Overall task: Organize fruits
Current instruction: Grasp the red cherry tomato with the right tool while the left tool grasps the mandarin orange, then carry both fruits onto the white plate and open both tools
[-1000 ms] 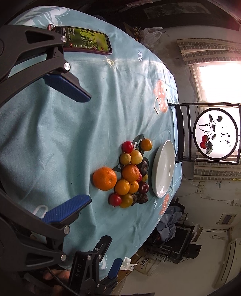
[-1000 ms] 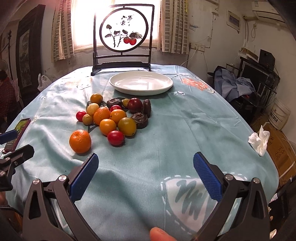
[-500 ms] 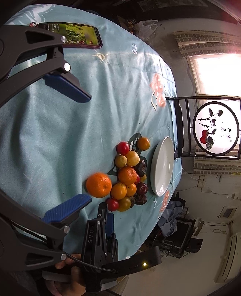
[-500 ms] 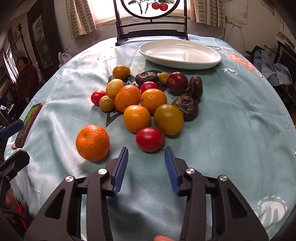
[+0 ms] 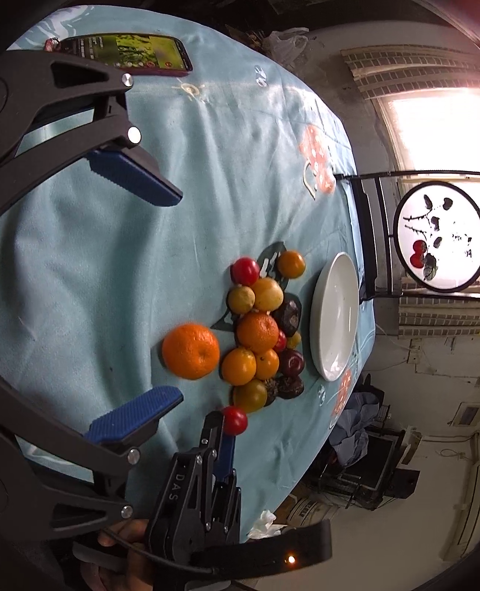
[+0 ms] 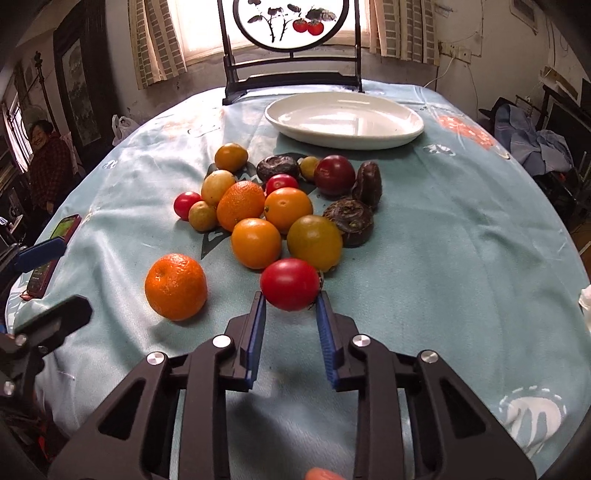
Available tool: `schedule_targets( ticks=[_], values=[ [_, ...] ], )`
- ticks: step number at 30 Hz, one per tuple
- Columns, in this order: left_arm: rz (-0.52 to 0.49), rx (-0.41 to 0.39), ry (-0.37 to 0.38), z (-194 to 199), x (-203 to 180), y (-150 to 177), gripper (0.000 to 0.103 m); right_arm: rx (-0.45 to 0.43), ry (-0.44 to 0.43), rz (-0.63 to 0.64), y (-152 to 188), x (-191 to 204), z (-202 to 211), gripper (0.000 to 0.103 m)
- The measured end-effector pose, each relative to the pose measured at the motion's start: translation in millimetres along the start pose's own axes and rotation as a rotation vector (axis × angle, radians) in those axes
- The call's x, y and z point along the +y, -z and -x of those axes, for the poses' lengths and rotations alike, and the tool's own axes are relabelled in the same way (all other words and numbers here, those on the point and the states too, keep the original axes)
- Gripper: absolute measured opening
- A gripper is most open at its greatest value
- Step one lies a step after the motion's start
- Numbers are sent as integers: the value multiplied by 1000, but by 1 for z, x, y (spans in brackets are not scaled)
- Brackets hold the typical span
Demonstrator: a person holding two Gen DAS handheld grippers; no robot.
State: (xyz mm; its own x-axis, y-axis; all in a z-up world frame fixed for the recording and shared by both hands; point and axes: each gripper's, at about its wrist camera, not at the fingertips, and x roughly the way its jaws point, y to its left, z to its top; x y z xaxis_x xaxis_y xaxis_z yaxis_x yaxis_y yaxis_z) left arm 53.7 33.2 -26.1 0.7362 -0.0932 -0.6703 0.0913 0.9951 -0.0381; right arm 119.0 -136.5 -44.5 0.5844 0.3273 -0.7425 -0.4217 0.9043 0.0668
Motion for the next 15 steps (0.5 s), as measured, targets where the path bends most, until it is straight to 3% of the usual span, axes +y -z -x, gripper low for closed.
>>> schedule_targets(
  ticks=[5, 10, 14, 15],
  values=[
    [-47, 56, 26, -30, -26, -9, 84, -56, 42, -20, 7, -19, 33, 28],
    [-16, 136, 31, -56, -28, -13, 70, -71, 34, -55, 13, -33, 46, 28],
    [-4, 179, 76, -65, -30, -9, 47, -79, 33, -57, 12, -37, 46, 28],
    [-3, 181, 81, -65, -31, -9, 47, -78, 31, -58, 11, -38, 45, 28]
  ],
)
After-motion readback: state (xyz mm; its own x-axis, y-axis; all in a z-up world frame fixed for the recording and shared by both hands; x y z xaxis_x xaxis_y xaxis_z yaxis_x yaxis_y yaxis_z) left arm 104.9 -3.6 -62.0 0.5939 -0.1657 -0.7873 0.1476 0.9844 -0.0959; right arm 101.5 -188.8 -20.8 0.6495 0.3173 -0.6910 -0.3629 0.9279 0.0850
